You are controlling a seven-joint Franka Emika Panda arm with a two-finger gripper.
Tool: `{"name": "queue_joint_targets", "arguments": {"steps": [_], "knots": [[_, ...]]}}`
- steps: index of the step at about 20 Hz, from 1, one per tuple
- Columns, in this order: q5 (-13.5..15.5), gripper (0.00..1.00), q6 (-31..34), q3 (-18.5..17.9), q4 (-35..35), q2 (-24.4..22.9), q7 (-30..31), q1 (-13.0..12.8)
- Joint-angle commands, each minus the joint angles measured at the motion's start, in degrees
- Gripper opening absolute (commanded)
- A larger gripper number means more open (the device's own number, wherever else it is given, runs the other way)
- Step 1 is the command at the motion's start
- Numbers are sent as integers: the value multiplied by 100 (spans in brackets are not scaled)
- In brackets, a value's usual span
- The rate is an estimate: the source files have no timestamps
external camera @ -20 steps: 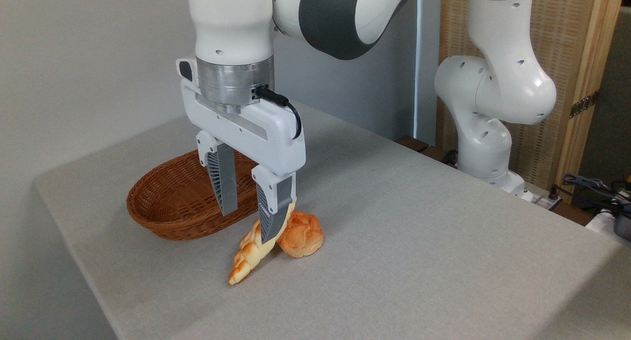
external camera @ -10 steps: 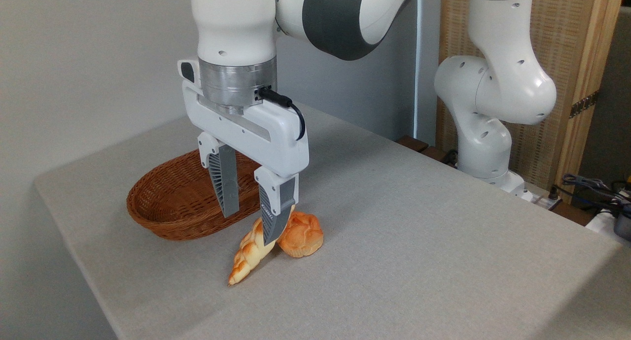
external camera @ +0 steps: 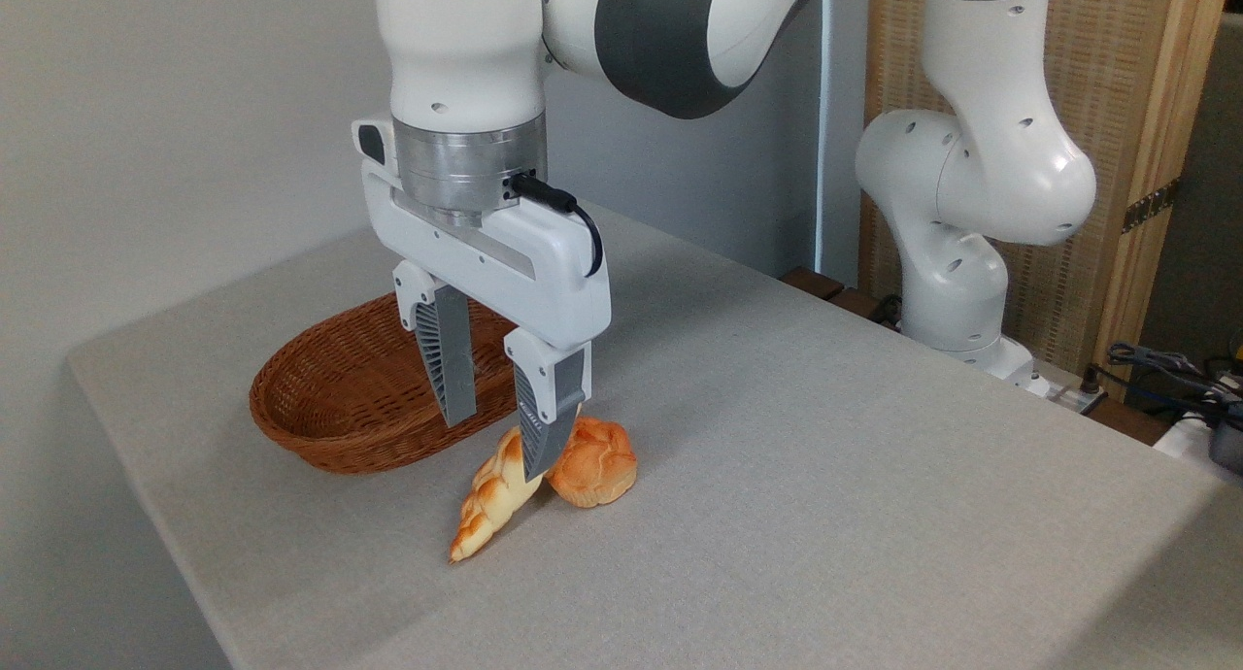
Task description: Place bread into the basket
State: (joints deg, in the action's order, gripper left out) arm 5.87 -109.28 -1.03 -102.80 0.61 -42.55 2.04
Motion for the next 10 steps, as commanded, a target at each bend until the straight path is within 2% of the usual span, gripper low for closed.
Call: {"name": "queue_joint_targets", "arguments": {"steps": [1, 10], "knots": [[46, 100, 214, 24, 15, -26, -139, 15], [63, 100, 451, 111, 6, 114, -139, -46]]}}
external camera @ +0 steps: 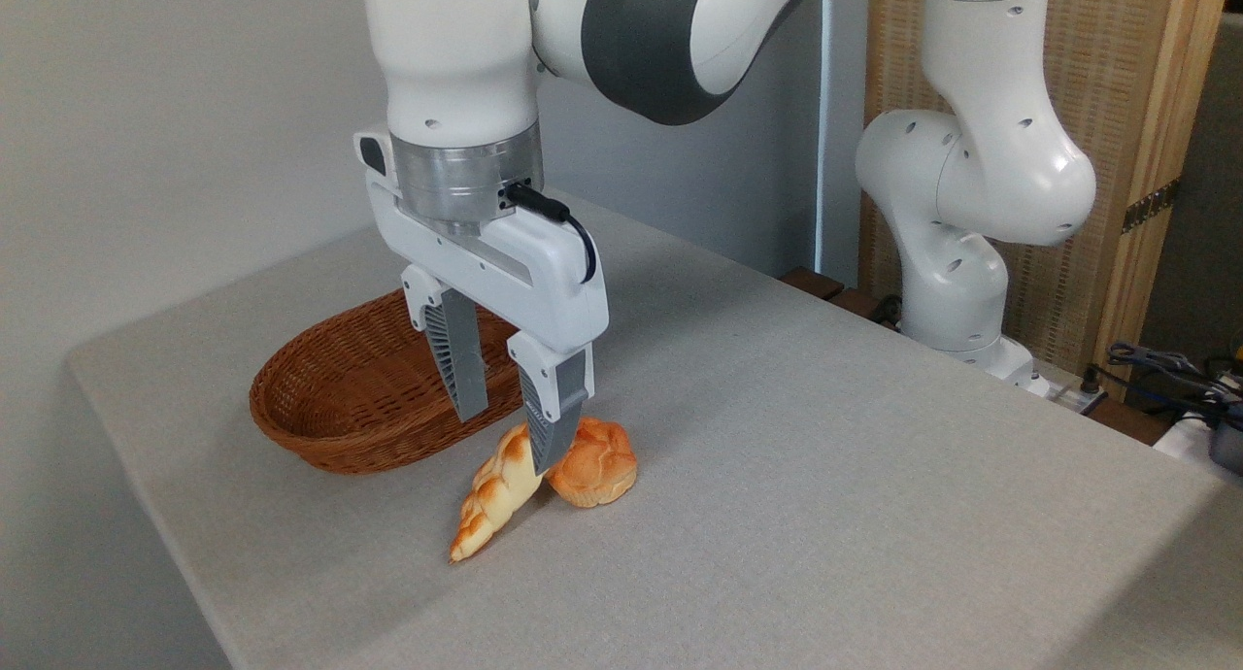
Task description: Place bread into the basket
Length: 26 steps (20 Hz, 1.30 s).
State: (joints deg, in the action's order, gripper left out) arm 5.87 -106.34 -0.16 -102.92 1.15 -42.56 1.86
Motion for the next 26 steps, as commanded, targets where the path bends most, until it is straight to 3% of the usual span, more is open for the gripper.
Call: {"name": "queue_joint_targets", "arguments": {"steps": [1, 16, 25, 26], "knots": [[63, 100, 175, 43, 17, 96, -139, -54], [28, 100, 193, 482, -44, 685, -139, -177], [19, 100, 272, 491, -167, 755, -297, -177], [19, 95, 272, 491, -167, 755, -314, -169]]}}
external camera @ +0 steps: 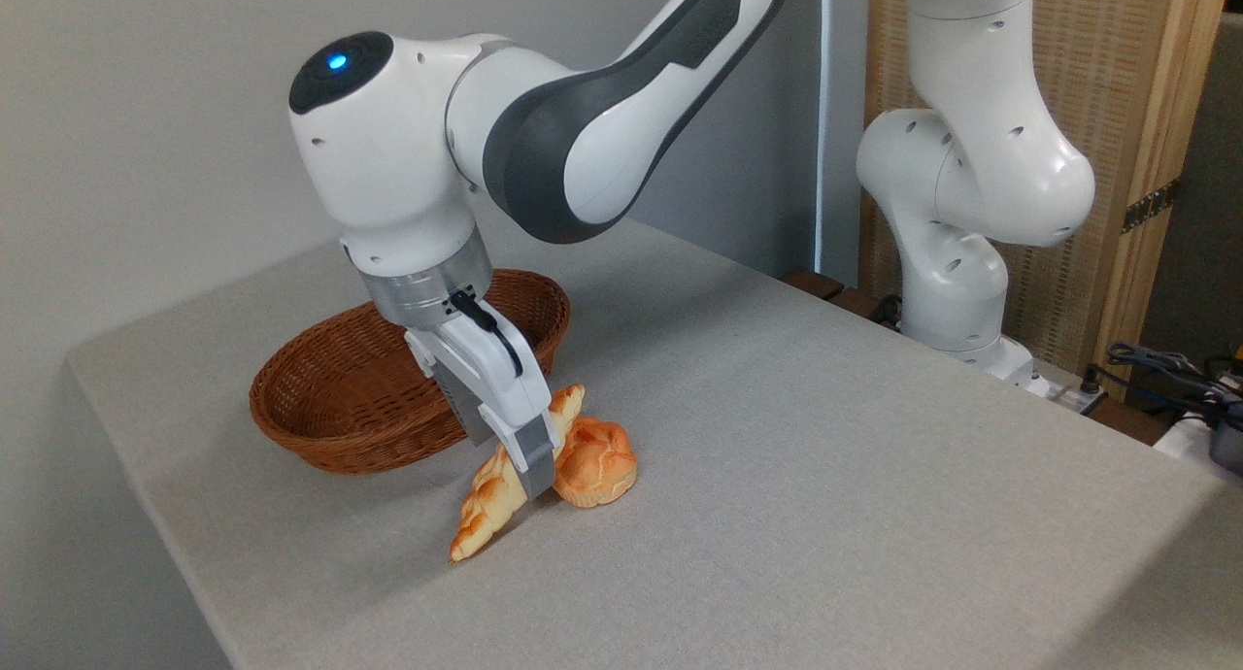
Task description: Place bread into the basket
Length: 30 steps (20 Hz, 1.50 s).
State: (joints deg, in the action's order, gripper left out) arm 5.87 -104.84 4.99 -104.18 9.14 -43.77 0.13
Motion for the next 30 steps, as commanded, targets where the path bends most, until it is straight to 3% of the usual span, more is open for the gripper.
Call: {"name": "queue_joint_targets", "arguments": {"steps": [1, 3, 5, 7, 30], "knots": [[19, 91, 130, -24, -41, -44, -202, 5], [19, 75, 130, -24, -41, -44, -211, 5], [19, 49, 130, -24, -41, -35, -237, 14], [19, 43, 130, -24, -41, -35, -237, 14], [19, 43, 130, -50, 3, -44, -237, 14]]}}
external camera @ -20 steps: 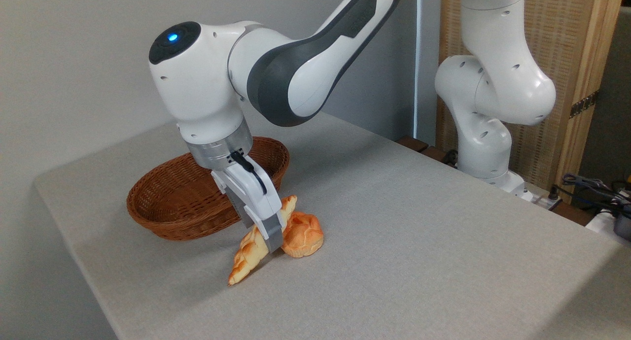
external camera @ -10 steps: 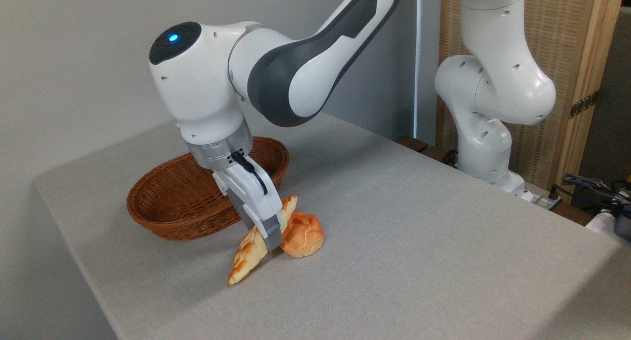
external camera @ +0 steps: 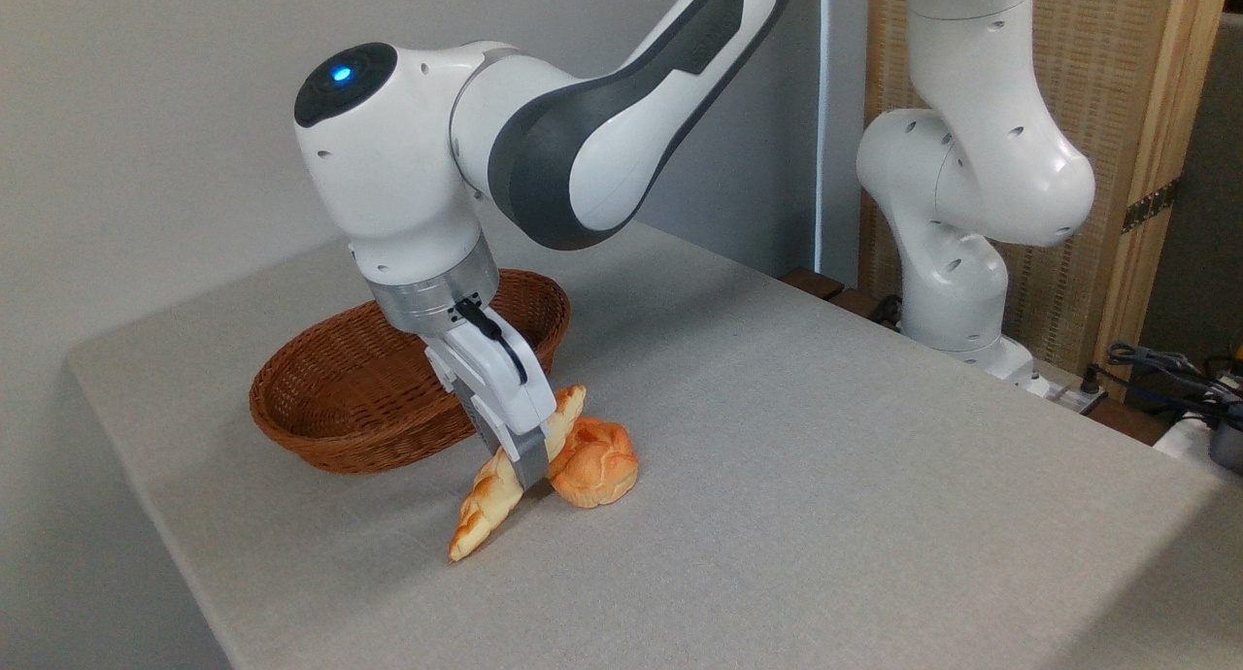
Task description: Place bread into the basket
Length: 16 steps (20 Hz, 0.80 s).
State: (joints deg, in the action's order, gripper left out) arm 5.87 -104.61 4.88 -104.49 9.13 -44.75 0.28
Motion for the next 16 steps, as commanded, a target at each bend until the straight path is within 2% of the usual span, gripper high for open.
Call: {"name": "queue_joint_targets", "arguments": {"steps": [1, 16], "knots": [[19, 43, 108, -40, 43, -52, -139, -1], [37, 43, 108, -58, 192, -210, -113, -1]]}}
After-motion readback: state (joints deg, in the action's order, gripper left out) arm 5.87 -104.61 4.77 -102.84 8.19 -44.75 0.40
